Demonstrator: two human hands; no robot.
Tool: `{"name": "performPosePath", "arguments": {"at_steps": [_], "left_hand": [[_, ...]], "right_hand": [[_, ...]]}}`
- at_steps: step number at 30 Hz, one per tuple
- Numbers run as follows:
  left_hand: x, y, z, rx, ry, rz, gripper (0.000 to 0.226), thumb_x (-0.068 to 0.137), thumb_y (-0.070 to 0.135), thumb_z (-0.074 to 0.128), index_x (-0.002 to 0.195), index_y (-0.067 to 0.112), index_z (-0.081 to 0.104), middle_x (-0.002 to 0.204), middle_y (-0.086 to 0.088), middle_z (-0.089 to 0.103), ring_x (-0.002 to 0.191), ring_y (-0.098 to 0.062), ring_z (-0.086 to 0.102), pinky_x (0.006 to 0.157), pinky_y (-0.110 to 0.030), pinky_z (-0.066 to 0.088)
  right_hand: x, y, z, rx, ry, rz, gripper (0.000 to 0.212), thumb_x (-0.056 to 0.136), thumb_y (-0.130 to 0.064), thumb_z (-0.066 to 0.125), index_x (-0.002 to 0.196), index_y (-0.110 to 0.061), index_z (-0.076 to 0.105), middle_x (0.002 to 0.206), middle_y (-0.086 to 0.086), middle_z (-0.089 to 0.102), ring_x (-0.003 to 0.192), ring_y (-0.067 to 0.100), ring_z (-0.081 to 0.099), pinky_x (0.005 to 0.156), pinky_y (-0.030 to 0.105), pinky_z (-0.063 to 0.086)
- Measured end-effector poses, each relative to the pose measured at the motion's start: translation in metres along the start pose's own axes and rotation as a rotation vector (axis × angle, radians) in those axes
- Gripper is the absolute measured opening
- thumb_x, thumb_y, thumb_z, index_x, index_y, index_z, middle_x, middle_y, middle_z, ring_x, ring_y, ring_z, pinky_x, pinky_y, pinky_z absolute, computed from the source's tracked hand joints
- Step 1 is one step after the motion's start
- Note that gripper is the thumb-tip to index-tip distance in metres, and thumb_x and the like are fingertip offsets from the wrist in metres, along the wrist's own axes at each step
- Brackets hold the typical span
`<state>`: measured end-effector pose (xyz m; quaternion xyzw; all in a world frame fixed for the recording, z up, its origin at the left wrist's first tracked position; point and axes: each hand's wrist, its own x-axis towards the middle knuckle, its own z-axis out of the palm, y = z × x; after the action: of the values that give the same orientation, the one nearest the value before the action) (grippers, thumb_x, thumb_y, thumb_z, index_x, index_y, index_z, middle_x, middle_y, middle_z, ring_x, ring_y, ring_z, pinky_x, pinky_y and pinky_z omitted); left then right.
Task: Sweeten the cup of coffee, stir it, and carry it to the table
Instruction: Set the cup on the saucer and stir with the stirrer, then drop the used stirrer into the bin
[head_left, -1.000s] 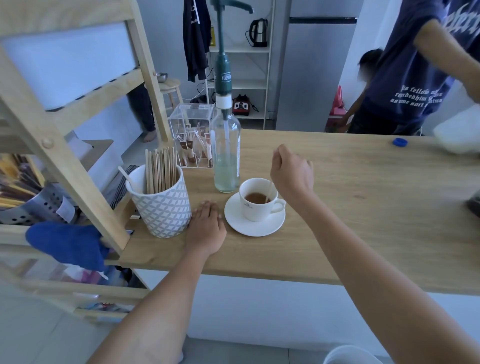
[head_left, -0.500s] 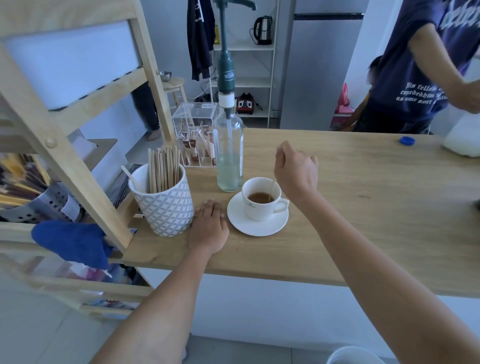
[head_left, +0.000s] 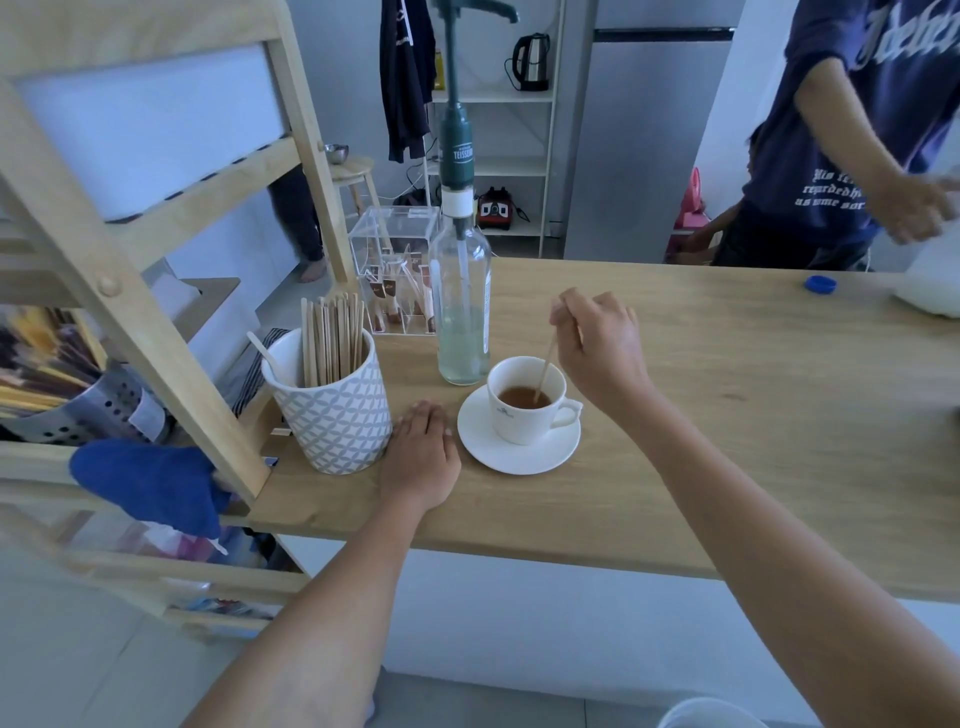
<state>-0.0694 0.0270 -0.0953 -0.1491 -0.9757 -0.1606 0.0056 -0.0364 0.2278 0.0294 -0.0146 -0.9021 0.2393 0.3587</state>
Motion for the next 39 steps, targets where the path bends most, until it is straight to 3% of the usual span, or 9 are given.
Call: {"name": "performPosePath", "arguments": {"at_steps": [5,9,11,18,28,34,39], "left_hand": [[0.001,0.000,0.000,-0.001,-0.004,0.002,0.051,0.102,0.024,0.022,0.151,0.010,0.022,0.161,-0.007,0.016,0.150,-0.019,0.008,0.121,-0.033,0.001],[0.002,-0.001,0.001,-0.008,-0.019,0.000,0.052,0.102,0.025,0.021,0.152,0.011,0.022,0.161,-0.006,0.016,0.149,-0.018,0.008,0.122,-0.034,0.002],[0.002,-0.002,0.001,-0.008,-0.024,-0.005,0.052,0.102,0.025,0.021,0.152,0.011,0.021,0.161,-0.006,0.015,0.150,-0.018,0.007,0.122,-0.034,0.002],[0.001,0.000,0.001,0.005,-0.003,-0.014,0.052,0.102,0.025,0.021,0.151,0.011,0.022,0.161,-0.005,0.017,0.149,-0.018,0.008,0.120,-0.032,0.000],[0.003,-0.004,0.000,-0.014,-0.045,0.008,0.052,0.101,0.025,0.021,0.151,0.009,0.023,0.161,-0.008,0.016,0.149,-0.022,0.009,0.122,-0.036,0.003],[0.004,0.000,-0.012,-0.214,-0.059,-0.018,0.053,0.102,0.032,0.021,0.150,0.009,0.024,0.162,-0.006,0.015,0.149,-0.020,0.009,0.121,-0.042,0.010],[0.005,0.009,-0.043,-0.163,0.004,0.027,0.055,0.103,0.033,0.020,0.152,0.010,0.018,0.162,-0.006,0.012,0.150,-0.019,0.007,0.119,-0.042,0.010]], "right_hand": [[0.007,0.008,-0.021,0.229,0.115,0.242,0.026,0.089,-0.012,0.033,0.087,-0.006,0.059,0.076,-0.001,0.064,0.083,0.026,0.052,0.071,0.032,0.040],[0.007,0.016,-0.025,0.505,0.247,0.586,0.031,0.097,-0.024,0.032,0.071,-0.021,0.049,0.061,-0.004,0.057,0.061,0.010,0.049,0.060,0.026,0.038],[0.002,0.023,-0.021,0.600,0.304,0.724,0.034,0.098,-0.026,0.031,0.068,-0.023,0.046,0.060,-0.001,0.056,0.059,0.009,0.046,0.056,0.023,0.035],[-0.033,0.048,0.004,0.767,0.338,1.052,0.031,0.094,-0.022,0.031,0.066,-0.021,0.046,0.060,0.003,0.057,0.064,0.016,0.048,0.066,0.029,0.035],[-0.060,0.046,0.012,0.805,0.435,1.139,0.033,0.097,-0.025,0.029,0.070,-0.024,0.047,0.064,0.000,0.059,0.063,0.008,0.049,0.068,0.024,0.038],[-0.065,0.041,0.007,0.816,0.470,1.135,0.034,0.097,-0.025,0.029,0.069,-0.023,0.049,0.064,-0.001,0.061,0.062,0.008,0.047,0.065,0.024,0.036],[-0.066,0.036,-0.002,0.836,0.463,1.115,0.035,0.097,-0.026,0.030,0.069,-0.022,0.050,0.064,-0.002,0.063,0.062,0.009,0.046,0.063,0.025,0.034]]}}
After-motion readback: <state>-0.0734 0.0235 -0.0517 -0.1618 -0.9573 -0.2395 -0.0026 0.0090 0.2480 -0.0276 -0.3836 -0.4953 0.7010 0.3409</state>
